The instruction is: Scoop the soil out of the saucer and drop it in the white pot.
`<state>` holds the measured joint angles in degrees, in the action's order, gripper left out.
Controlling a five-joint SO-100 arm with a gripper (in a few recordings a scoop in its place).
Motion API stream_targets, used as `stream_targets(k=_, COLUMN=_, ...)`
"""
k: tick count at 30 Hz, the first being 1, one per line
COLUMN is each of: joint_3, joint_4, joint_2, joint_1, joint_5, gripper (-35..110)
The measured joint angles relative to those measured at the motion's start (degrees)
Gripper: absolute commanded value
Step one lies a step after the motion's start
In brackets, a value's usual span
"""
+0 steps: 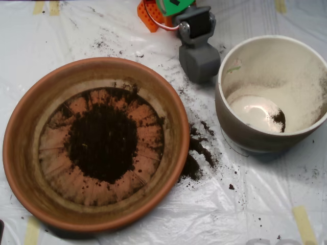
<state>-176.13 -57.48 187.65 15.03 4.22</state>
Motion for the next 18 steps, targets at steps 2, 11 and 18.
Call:
stream_targets(k=2, joint_3=0.0, joint_4=0.0, joint_2=0.0, joint_1=-1.6, joint_5=-0.8, gripper=8)
stream_targets(k=11, joint_3=8.2, joint_4=-2.3, joint_2=0.0, joint_1=-2.6, joint_5=-1.1, gripper=18)
stream_targets(k=18, joint_3=16.6, joint_4=-1.2, joint_2=-1.3, joint_1=-9.0, joint_5=-2.0, gripper=22)
